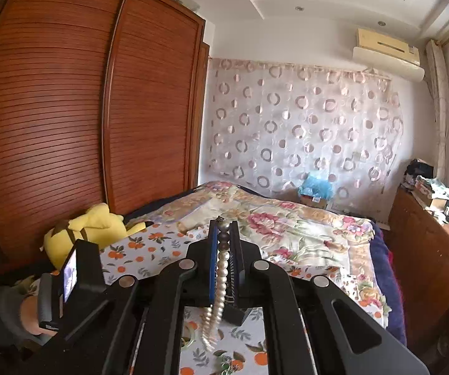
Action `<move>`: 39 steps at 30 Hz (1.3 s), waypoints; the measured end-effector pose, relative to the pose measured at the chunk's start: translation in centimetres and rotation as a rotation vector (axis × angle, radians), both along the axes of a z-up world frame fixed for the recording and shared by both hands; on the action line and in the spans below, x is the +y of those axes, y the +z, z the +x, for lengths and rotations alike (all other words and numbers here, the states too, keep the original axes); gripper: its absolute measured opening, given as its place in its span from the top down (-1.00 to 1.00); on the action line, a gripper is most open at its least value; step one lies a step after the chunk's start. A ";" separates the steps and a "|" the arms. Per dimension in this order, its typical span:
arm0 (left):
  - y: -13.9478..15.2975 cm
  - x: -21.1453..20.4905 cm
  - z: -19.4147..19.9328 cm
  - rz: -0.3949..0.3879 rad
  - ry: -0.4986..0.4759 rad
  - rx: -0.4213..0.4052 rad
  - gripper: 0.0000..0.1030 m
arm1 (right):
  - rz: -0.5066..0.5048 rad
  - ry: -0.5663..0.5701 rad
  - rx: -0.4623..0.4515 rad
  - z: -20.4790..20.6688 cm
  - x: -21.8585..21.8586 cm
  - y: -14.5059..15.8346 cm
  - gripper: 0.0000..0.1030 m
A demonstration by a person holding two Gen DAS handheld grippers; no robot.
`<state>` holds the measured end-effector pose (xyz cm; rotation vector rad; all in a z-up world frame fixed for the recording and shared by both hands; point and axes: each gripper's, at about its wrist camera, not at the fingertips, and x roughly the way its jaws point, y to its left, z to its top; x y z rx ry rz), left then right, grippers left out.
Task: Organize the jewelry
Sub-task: 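Grasp the long pearl necklace with the right tool and lift it while the left holds the bangle, then carry the bangle and pearl necklace over the black box and open both tools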
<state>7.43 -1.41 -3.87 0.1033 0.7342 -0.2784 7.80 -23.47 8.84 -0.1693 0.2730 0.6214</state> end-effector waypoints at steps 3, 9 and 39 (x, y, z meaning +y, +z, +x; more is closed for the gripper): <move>0.8 0.4 0.2 -0.010 0.011 -0.019 0.89 | -0.011 -0.005 0.006 0.7 0.0 0.2 0.84; 3.4 0.8 1.1 -0.023 0.024 -0.081 0.89 | -0.016 -0.015 0.053 3.0 0.1 0.1 0.84; 3.2 0.6 8.1 -0.013 0.065 -0.109 0.89 | -0.060 -0.081 0.068 14.4 4.7 0.5 0.84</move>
